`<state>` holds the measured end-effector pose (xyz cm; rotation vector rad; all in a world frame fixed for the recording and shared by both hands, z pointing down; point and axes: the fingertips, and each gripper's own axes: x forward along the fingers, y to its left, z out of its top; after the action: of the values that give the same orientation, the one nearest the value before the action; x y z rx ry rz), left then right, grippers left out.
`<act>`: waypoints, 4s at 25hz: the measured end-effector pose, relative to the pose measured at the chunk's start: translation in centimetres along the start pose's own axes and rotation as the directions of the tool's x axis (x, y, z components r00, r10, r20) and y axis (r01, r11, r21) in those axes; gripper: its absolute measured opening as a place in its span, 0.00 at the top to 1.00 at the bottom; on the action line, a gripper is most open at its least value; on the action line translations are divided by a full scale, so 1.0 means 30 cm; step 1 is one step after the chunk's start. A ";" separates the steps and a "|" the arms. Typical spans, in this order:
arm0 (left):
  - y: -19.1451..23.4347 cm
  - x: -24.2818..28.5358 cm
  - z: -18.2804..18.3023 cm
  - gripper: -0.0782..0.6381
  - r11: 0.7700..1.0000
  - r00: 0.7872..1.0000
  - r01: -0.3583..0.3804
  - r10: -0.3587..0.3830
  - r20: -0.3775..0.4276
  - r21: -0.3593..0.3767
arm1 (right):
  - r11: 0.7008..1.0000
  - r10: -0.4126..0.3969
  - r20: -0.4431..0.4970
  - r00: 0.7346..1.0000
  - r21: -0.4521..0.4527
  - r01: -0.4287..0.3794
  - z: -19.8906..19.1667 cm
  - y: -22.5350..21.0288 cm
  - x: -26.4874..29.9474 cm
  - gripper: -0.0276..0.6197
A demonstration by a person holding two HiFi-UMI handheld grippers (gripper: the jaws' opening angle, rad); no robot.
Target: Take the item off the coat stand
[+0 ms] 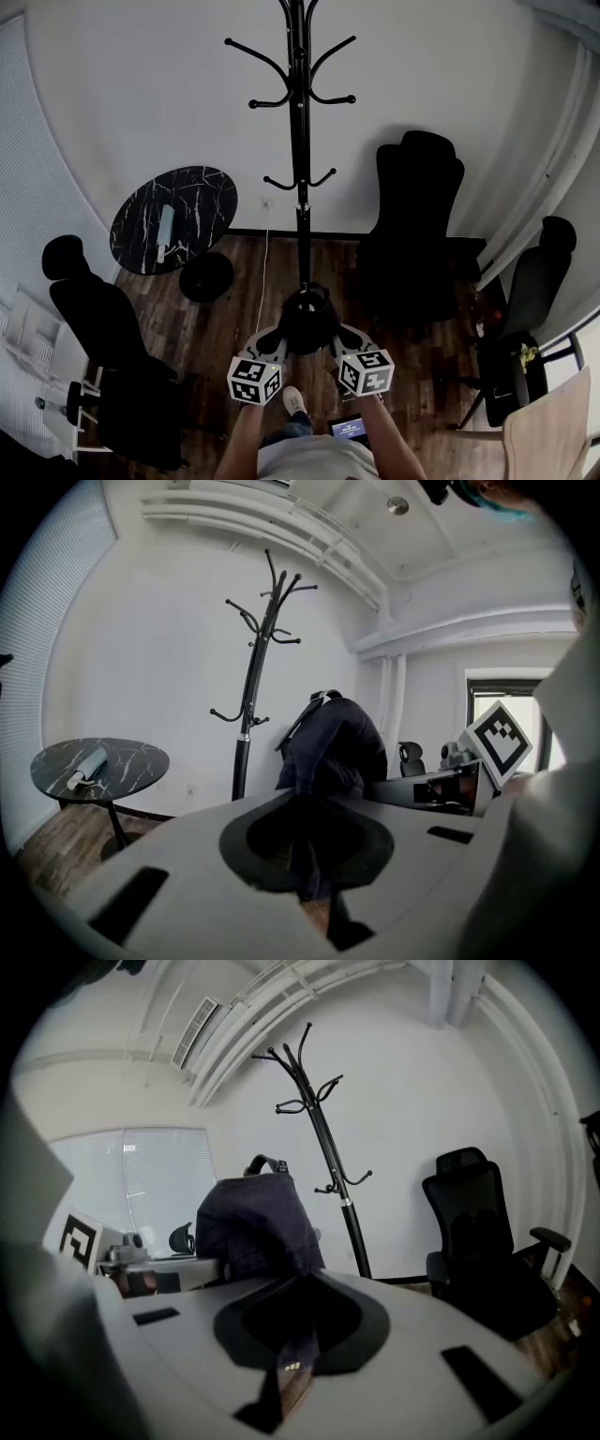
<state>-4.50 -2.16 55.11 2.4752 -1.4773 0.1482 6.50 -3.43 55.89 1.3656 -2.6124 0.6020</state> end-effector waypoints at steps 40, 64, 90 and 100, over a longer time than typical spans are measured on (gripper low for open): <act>0.383 0.548 0.125 0.85 0.993 0.994 0.106 -0.107 -0.014 -0.056 | 0.989 -0.141 0.002 0.990 -0.031 0.141 0.198 -0.258 0.548 0.92; 0.470 0.618 0.072 0.85 0.992 0.996 0.066 -0.071 -0.050 -0.105 | 0.992 -0.119 -0.053 0.991 -0.040 0.117 0.174 -0.305 0.676 0.92; 0.534 0.712 0.033 0.85 0.989 0.994 0.069 -0.079 -0.077 -0.133 | 0.993 -0.120 -0.094 0.988 -0.020 0.119 0.160 -0.376 0.779 0.92; 0.553 0.755 0.014 0.85 0.987 0.991 0.075 -0.090 -0.101 -0.142 | 0.991 -0.132 -0.104 0.986 -0.042 0.128 0.164 -0.410 0.809 0.92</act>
<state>-8.20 -29.04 62.34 2.3742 -1.2951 0.1546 2.70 -30.11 62.10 1.4382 -2.4177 0.5899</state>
